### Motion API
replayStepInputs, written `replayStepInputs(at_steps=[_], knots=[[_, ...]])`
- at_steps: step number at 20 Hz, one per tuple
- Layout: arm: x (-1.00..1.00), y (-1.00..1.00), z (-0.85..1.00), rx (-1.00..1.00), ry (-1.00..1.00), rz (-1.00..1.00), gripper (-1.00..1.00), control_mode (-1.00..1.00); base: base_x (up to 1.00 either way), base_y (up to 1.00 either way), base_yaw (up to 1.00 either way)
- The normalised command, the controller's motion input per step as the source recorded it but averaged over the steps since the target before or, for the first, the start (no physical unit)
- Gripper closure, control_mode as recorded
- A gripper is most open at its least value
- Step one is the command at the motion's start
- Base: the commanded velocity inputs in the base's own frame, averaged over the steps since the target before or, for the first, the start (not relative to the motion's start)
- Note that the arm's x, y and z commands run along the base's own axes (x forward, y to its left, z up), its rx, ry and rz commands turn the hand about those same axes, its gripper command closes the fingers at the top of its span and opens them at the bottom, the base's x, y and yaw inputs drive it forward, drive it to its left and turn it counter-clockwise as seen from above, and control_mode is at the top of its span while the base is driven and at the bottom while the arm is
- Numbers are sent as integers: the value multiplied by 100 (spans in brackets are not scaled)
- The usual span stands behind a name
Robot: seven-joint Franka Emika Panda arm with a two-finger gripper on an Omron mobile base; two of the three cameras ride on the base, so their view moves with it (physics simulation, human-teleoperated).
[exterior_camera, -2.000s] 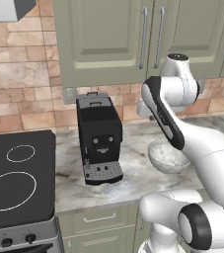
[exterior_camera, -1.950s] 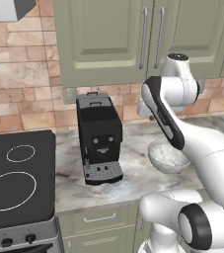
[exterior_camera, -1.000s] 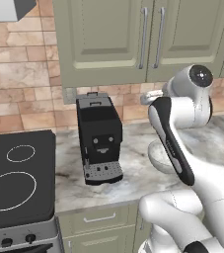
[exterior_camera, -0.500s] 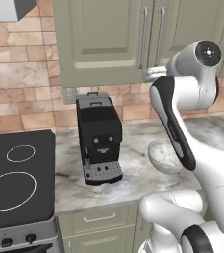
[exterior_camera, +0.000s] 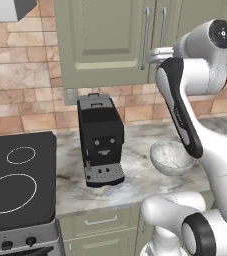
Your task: Open the cabinet and setup a tea strainer by placing it in the bowl upright.
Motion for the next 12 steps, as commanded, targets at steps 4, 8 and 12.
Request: replayStepInputs(at_steps=[4, 8, 12], knots=[[0, 0, 6, 0, -23, 0, -100, -100, 0, 0, 0], [0, -17, 0, 0, -5, -2, -100, -100, 0, 0, 0], [14, -45, 0, 5, 5, 0, -100, -100, 0, 0, 0]])
